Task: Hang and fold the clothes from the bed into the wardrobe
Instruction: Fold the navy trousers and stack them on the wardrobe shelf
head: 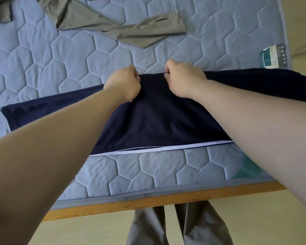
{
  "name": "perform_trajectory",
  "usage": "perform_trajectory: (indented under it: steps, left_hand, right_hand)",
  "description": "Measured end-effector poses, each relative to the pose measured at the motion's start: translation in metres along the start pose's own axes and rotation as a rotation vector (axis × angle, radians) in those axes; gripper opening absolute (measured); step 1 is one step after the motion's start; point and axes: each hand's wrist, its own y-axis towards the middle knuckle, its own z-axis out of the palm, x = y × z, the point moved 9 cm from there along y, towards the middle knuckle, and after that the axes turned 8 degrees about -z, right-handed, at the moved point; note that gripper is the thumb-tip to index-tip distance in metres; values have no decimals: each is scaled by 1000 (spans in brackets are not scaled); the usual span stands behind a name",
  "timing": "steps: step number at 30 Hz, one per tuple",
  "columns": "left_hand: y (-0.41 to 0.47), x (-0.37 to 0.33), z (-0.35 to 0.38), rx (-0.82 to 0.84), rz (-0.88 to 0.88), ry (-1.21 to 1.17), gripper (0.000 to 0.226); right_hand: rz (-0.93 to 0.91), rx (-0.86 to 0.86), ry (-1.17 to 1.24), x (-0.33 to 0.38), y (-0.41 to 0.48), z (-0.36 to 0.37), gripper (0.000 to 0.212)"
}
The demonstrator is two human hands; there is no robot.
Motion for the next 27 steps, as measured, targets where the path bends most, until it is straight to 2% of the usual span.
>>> perform_trajectory:
  steps: [4,7,10,12,15,17,20,23,27]
  left_hand:
    - [-6,-1,5,-130,1,-21,22]
    - [-18,-12,5,-252,42,49,27]
    - [-17,-12,15,-249,-14,32,29]
    - [-24,-20,23,-321,1,70,41]
    - [-61,-53,52,-418,148,198,61]
    - [-87,-82,79,-398,288,212,64]
    - [-110,-120,124,-276,434,266,66]
    - [-120,-152,158,-182,487,363,70]
    - [-125,-186,175,-144,480,423,70]
  right_hand:
    - [-21,-109,-17,5,-10,-1,26]
    - [-55,-223,-17,13,-27,0,28]
    - [-69,-313,26,6,-51,3,30]
    - [-43,-367,33,-10,-72,1,32]
    - [68,-459,21,-53,-108,-9,34]
    - [172,-499,8,-92,-132,-17,33]
    - [323,-511,-35,-154,-169,-29,31]
    - [481,-483,-70,-214,-202,-34,33]
    - [726,-495,61,-281,-240,-39,50]
